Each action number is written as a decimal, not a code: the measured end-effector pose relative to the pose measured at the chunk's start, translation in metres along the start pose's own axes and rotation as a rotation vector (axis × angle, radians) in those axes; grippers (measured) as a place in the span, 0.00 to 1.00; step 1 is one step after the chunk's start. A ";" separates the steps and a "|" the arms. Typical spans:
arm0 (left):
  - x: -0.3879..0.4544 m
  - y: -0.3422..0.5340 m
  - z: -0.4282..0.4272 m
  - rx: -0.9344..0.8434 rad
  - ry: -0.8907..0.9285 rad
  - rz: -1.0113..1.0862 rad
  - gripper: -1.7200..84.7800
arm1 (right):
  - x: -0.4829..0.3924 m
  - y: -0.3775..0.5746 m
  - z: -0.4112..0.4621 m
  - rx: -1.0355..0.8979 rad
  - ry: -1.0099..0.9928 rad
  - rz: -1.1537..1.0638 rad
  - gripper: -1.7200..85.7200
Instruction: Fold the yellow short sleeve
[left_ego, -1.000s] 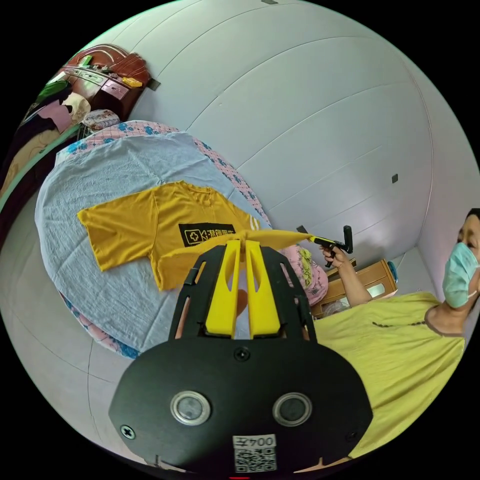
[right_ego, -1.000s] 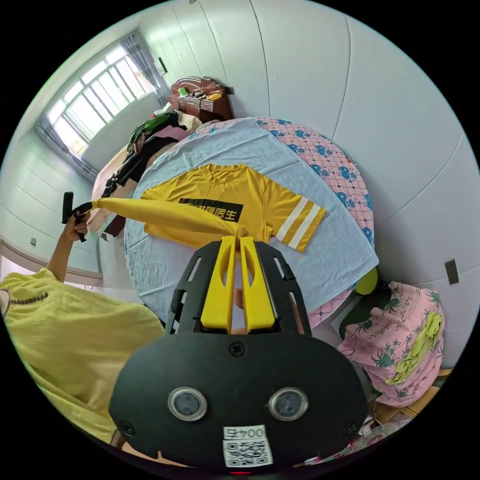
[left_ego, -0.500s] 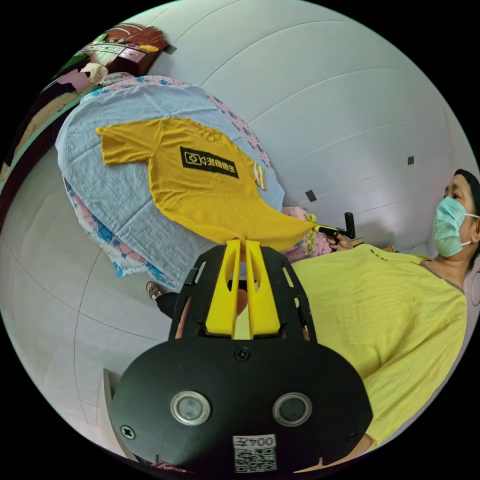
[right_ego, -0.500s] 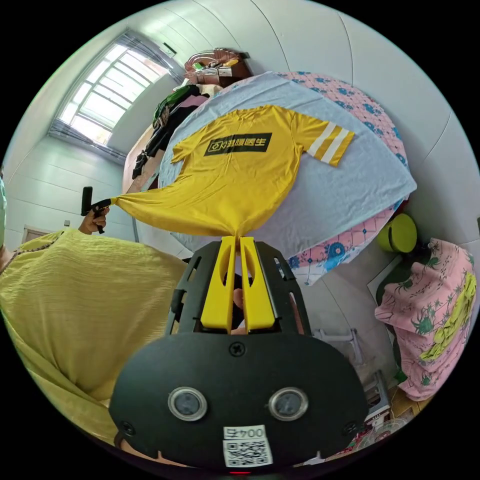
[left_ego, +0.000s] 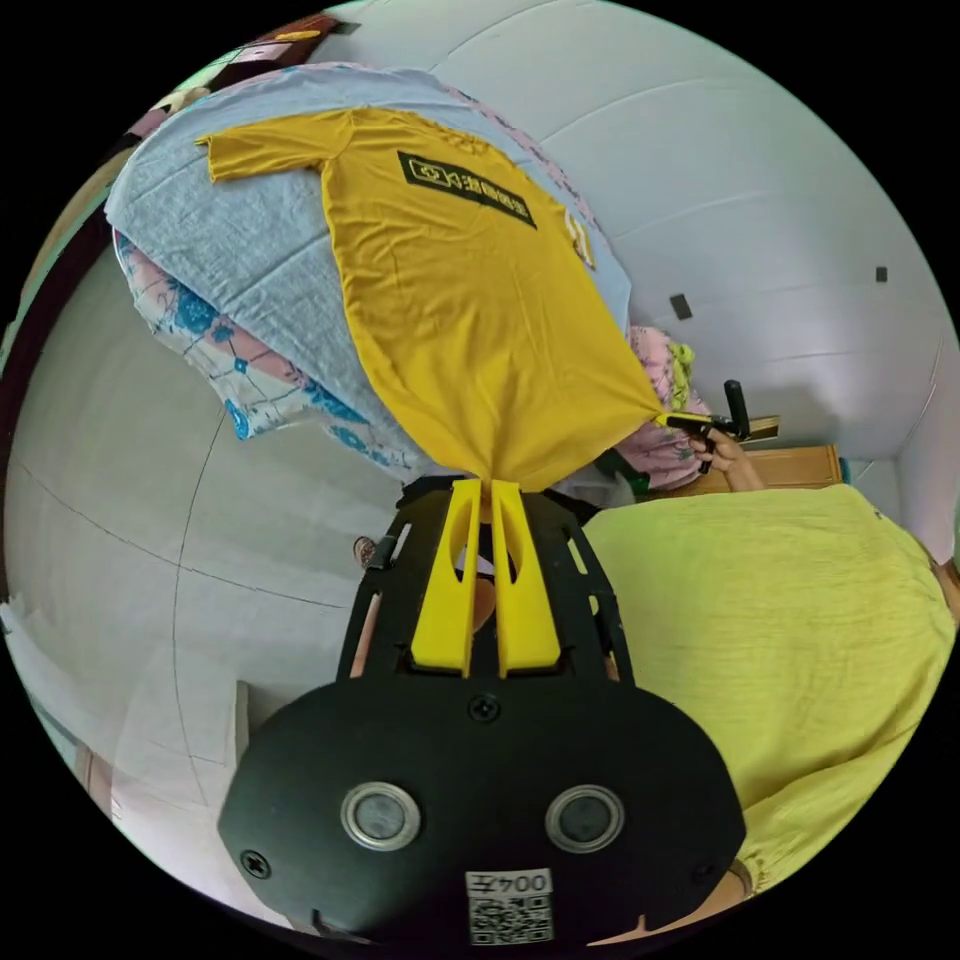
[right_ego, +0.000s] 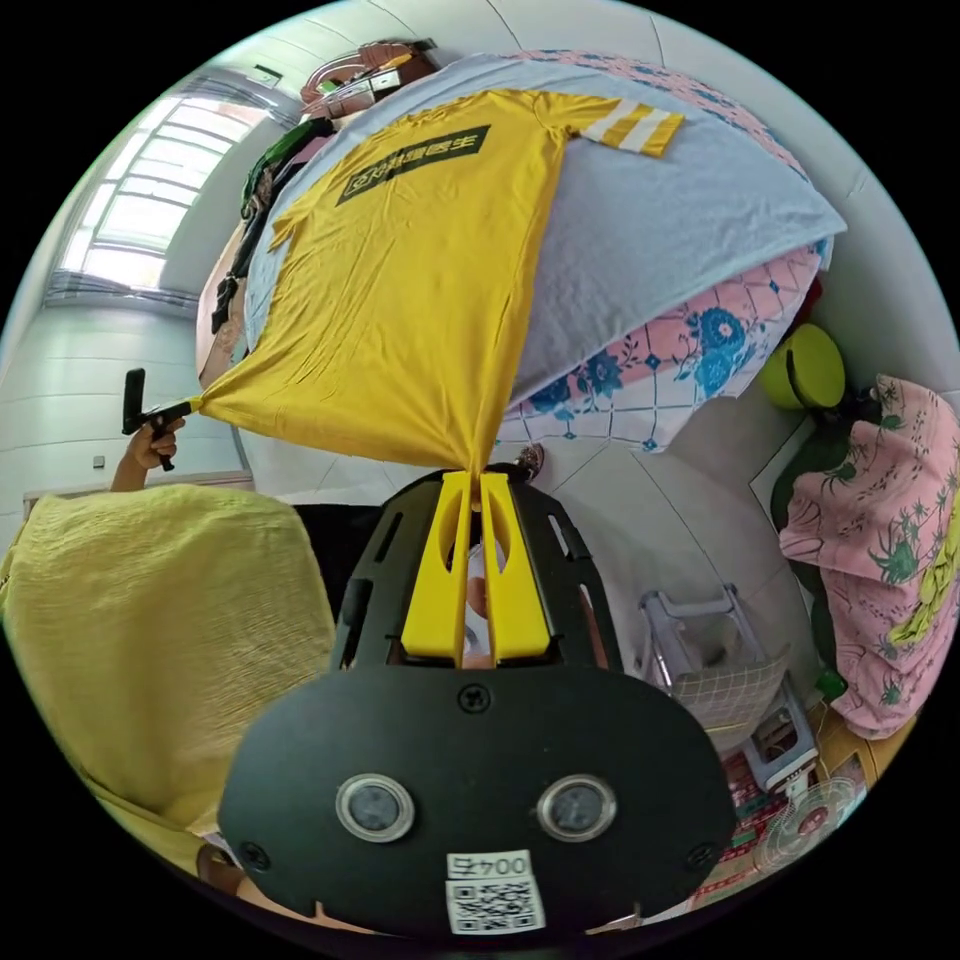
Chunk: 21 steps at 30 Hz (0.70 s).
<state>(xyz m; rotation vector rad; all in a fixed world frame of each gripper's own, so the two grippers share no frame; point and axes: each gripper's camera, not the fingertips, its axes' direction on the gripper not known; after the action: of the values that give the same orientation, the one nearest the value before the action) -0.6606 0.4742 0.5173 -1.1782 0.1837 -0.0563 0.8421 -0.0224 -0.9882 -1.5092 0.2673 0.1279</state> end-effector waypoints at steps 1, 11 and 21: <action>0.002 0.003 0.012 -0.028 -0.013 0.003 0.04 | 0.003 -0.001 0.011 0.006 0.002 0.015 0.01; 0.006 0.017 0.084 -0.027 -0.032 -0.058 0.05 | 0.019 -0.025 0.086 -0.001 0.024 0.122 0.03; 0.059 0.014 0.110 -0.054 -0.295 0.040 0.11 | 0.018 -0.049 0.110 0.001 0.141 0.243 0.08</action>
<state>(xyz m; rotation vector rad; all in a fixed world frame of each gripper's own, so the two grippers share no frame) -0.5841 0.5718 0.5387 -1.2212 -0.0520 0.1584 0.8821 0.0827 -0.9414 -1.4830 0.5639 0.2148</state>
